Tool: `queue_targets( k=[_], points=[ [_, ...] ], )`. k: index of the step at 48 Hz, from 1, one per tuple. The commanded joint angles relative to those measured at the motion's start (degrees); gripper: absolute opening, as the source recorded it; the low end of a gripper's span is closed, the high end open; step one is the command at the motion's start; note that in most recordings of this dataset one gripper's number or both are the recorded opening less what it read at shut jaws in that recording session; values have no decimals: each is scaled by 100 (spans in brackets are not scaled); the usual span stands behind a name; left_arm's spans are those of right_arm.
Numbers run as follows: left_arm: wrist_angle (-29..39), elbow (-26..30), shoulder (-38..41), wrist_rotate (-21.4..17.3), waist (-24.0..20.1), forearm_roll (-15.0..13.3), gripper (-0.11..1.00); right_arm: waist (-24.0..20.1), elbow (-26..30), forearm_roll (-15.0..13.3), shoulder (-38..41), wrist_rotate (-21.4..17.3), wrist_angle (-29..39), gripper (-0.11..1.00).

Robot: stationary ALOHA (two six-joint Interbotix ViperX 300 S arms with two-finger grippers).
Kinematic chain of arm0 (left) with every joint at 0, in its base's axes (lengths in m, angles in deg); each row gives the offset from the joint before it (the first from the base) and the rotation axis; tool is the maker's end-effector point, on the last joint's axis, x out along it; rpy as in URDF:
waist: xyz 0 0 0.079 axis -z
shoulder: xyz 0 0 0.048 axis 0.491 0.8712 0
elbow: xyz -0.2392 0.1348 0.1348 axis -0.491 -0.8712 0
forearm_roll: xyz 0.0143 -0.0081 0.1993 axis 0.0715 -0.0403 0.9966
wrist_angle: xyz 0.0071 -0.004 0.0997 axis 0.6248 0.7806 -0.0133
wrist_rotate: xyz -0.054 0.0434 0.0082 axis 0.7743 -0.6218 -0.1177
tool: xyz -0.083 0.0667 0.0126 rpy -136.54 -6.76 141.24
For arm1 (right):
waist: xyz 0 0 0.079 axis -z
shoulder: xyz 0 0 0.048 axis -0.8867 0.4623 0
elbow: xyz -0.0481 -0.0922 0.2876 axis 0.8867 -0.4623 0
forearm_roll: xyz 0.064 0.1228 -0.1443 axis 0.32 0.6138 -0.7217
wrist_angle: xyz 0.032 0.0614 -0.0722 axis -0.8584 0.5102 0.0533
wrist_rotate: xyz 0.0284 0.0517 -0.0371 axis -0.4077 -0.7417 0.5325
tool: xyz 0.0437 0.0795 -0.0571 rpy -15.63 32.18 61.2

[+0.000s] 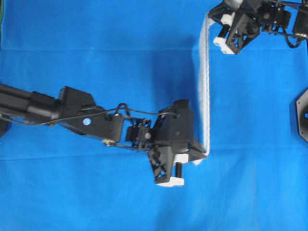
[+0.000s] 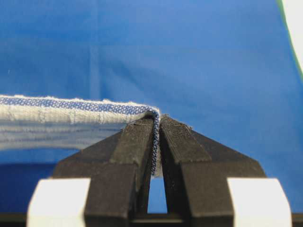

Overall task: Fold the blue towel.
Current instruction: 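Lay the strip down vertically and open both grippers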

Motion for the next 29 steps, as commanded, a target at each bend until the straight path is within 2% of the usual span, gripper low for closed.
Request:
queue_targets(
  k=[1,9,20,29],
  points=[
    [-79,211,-35,-9,-9,9,1,44,53,-18,-62,0,-35,1],
    [-97,-18,-114,18,-9,9,1,44,202,-18,360,9,-185,1],
    [-185,-800,-439,88,53,-35,1,44,659,-18,1266,9,-642,1],
    [-264,-1450,-712,431,88,-44,1,44,1107,-18,1740,9,-861,1]
  ],
)
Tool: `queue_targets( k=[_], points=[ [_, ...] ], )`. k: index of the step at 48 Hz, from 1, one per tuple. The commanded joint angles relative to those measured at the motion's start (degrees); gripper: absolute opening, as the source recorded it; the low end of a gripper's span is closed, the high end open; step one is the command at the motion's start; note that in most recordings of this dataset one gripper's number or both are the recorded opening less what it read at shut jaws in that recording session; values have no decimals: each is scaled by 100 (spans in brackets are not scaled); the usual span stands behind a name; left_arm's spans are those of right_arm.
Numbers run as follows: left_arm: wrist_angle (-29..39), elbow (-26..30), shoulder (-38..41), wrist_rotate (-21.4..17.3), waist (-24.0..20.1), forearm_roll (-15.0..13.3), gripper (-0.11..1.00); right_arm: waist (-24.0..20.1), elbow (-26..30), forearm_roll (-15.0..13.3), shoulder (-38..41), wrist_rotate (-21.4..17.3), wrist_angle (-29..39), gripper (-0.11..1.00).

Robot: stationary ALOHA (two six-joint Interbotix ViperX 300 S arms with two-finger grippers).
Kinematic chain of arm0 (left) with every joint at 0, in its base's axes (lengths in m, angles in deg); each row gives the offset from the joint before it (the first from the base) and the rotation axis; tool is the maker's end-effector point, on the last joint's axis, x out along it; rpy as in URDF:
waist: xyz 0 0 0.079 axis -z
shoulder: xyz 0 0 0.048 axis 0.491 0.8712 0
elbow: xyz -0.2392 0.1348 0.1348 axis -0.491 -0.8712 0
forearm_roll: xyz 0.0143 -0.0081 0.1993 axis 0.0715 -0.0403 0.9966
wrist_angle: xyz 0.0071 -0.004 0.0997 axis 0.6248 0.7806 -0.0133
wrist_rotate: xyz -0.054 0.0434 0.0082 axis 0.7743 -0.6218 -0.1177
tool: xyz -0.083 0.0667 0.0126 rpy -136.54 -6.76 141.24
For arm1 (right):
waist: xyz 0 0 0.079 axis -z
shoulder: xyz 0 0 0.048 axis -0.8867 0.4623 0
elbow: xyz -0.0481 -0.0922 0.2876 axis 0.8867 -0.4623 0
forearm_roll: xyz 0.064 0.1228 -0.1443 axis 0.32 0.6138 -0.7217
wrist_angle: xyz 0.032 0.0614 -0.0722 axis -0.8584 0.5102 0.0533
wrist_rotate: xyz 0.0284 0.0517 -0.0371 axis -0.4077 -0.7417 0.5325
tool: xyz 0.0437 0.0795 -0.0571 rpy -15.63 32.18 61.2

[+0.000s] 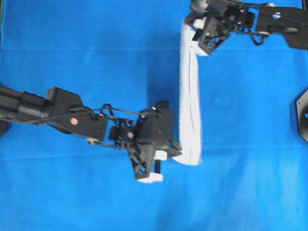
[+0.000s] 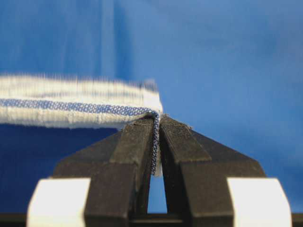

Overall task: Fold the blue towel.
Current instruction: 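Lay the strip down vertically and open both grippers, then move both grippers to the strip's top corners and grasp them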

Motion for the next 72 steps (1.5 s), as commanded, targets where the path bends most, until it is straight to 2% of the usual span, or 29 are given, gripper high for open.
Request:
queue_targets(
  k=[1,15,36,38,40,46,49,52,62,67,72],
  points=[
    [-62,-185,-316,123,70,-9,1,26,325,-18,79,0,-141,1],
    [-229,-773,-571,229,70,-9,1,-9,809,-26,475,18,-193,1],
    [-229,-905,-598,229,-9,-9,3,-9,896,-18,563,18,-149,3],
    [-193,-914,-615,237,-9,-9,7,-9,896,-18,554,18,-149,10],
    [-158,-923,-633,237,-9,-9,15,-9,896,-26,563,18,-149,22],
    [176,-1020,-826,237,0,-9,49,-18,853,-18,475,18,-176,56],
    [431,-1107,-984,229,0,-9,70,-18,817,-18,378,18,-149,62],
    [694,-1239,-1222,220,-18,-9,82,-26,738,-26,229,18,-149,59],
    [791,-1811,-2153,167,-114,18,76,-18,167,-18,-431,9,-193,56],
    [589,-2136,-2540,167,-378,18,76,-26,-246,-26,-844,-9,-325,56],
    [88,-2531,-2892,132,-782,18,76,-26,-677,-18,-1222,-62,-589,56]
  ],
)
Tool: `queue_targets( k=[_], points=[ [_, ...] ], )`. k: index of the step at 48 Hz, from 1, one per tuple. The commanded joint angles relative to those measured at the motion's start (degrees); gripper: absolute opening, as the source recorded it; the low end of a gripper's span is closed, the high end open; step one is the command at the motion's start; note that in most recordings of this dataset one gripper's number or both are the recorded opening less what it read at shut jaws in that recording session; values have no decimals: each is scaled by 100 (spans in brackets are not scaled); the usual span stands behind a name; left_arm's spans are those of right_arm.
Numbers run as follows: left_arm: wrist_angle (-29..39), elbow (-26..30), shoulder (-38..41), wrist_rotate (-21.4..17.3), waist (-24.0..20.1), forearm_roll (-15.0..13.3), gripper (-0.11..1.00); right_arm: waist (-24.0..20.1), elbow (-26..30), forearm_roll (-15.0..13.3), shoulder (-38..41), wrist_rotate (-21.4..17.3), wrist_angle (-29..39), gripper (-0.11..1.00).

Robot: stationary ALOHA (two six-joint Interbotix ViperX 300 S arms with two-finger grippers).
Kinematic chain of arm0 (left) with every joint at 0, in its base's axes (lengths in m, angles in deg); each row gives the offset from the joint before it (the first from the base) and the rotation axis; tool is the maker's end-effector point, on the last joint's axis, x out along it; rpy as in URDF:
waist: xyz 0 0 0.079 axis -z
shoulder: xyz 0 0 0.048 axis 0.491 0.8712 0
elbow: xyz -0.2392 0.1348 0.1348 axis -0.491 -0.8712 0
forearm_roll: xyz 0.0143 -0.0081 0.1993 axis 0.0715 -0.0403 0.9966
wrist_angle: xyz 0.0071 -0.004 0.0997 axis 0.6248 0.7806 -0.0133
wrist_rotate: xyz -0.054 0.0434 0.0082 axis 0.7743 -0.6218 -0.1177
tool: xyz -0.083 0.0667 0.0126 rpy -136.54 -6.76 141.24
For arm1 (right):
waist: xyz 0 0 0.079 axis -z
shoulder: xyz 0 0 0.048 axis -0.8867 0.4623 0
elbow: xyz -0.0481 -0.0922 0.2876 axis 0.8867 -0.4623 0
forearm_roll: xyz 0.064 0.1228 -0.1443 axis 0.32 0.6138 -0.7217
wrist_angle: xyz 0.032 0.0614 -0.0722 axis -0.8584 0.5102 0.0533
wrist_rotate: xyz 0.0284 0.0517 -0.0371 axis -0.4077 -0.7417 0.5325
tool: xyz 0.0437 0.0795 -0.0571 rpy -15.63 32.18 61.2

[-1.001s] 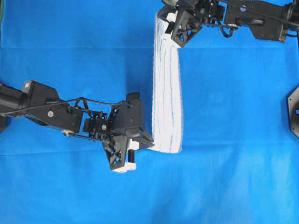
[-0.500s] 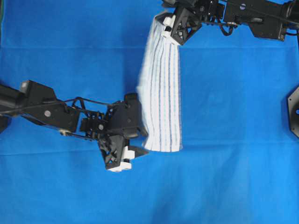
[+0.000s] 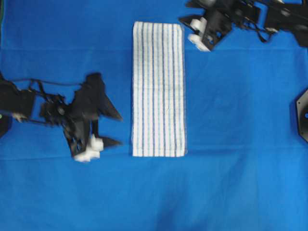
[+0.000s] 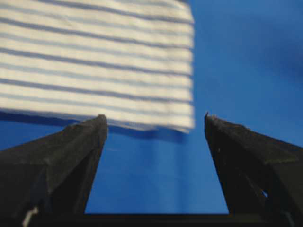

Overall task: Fold the blue towel.
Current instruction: 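Move both grippers to the strip's top corners and grasp them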

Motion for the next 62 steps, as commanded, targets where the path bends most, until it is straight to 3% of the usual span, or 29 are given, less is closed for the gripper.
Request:
queue_targets(
  k=[1,14,23,32,40,49,62],
  points=[
    [-422,-202,-369,-53,-308,18,76,-18,-264,-9,-439,-44,-255,56],
    [-1292,-1011,-1116,-360,-1292,18,76,-114,-1283,220,-1485,-105,-633,56],
    [-1450,-1143,-1222,-404,-1679,18,76,-114,-1468,369,-1564,-97,-738,56],
    [-1485,-967,-967,-439,-1898,26,76,-62,-1248,369,-1257,-88,-800,56],
    [-1485,-650,-545,-439,-2373,18,76,97,-791,352,-703,-26,-765,56],
    [-1573,-141,281,-712,-2936,26,77,325,-246,334,70,9,-571,56],
    [-1854,475,1468,-853,-3261,26,82,580,70,334,1178,-26,-615,64]
  ],
)
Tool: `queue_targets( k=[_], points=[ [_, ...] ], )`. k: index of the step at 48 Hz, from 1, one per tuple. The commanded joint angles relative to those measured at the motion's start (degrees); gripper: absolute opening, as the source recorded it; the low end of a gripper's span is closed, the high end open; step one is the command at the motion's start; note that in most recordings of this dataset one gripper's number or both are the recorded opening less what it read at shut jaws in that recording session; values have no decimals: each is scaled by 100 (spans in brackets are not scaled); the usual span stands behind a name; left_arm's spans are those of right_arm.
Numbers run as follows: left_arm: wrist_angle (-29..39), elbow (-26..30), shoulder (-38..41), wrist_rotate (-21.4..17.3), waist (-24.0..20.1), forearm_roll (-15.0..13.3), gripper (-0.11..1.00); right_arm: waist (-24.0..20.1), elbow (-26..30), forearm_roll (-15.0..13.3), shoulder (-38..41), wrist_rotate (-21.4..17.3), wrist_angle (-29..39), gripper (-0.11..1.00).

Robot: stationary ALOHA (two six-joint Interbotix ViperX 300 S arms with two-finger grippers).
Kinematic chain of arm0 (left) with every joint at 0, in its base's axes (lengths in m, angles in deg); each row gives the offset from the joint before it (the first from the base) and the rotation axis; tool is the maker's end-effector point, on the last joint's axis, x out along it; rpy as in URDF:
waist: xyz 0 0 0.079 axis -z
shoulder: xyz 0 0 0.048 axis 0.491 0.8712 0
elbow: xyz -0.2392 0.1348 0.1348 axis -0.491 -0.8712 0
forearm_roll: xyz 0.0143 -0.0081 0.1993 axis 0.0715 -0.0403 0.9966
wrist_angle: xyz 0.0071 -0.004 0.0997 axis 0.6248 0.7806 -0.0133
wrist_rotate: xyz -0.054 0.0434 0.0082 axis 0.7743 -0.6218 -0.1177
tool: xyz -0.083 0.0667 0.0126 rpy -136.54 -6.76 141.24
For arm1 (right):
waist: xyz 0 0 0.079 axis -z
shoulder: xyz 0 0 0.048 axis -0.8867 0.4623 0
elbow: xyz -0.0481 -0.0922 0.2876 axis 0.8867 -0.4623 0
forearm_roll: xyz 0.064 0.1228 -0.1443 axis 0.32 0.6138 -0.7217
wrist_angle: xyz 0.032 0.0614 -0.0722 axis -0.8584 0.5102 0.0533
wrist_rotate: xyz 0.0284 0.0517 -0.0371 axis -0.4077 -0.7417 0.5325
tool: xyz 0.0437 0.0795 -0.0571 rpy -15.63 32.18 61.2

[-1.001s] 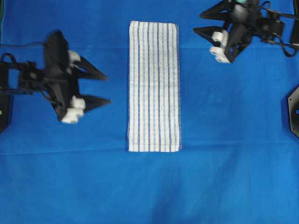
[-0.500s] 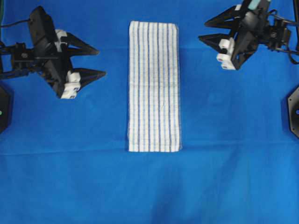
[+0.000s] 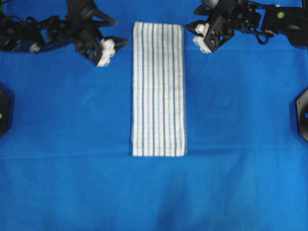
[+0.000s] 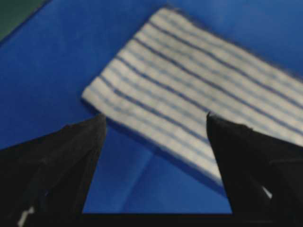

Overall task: Fold the blue towel.
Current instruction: 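Move both grippers to the strip's top corners and grasp them, then fold the top end down onto the bottom half with both grippers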

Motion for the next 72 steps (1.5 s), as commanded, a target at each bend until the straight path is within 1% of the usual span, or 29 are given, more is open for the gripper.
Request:
queue_targets(
  k=[1,7,18,28,35,40,44,48,50,51,53,55,72],
  points=[
    [-158,290,281,-9,-88,18,83,70,211,0,220,-9,-62,65],
    [-352,571,835,-18,-211,18,88,141,334,0,571,-9,-158,66],
    [-475,1072,1705,-44,-369,18,88,272,527,0,1125,-9,-413,66],
    [-466,1354,2101,-62,-404,18,88,316,677,0,1477,-9,-439,66],
    [-448,1415,2197,-70,-396,18,86,316,756,0,1591,-9,-457,66],
    [-387,1406,2206,-79,-396,18,76,316,756,-9,1608,9,-457,61],
    [-334,1389,2206,-97,-369,18,56,316,738,-9,1608,18,-457,43],
    [-316,1371,2224,-141,-334,18,34,290,729,-9,1608,26,-457,19],
    [-316,1371,2224,-185,-308,18,24,272,729,-9,1608,35,-457,8],
    [-316,1371,2232,-202,-299,18,18,264,729,-9,1600,35,-466,7],
    [-316,1371,2232,-237,-281,18,10,255,738,-9,1608,35,-466,7],
    [-308,1371,2232,-272,-281,18,4,255,738,-9,1608,35,-475,7],
    [-97,1389,2118,-360,-369,18,3,255,765,-9,1503,35,-439,7]
  ],
)
